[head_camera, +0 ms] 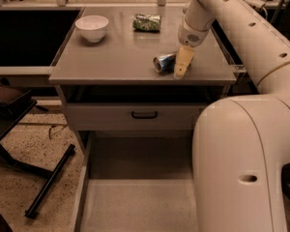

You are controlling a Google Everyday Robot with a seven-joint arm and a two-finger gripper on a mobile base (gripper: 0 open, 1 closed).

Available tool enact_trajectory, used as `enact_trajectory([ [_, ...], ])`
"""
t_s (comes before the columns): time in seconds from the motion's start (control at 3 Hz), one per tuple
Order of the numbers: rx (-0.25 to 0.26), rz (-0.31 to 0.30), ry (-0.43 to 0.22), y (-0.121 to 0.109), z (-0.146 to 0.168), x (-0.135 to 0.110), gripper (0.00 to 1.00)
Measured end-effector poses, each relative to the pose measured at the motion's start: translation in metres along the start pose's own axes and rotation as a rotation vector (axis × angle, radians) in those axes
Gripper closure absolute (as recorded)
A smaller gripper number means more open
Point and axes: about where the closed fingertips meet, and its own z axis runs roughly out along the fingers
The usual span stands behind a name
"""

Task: Place redbull can into middle drawer

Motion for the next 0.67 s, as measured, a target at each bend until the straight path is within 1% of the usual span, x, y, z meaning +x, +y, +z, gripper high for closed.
enact_trajectory([
  [0.67, -0.007, -0.025, 0.007, -0.0067, 0.0026, -0.0097, 0.00],
])
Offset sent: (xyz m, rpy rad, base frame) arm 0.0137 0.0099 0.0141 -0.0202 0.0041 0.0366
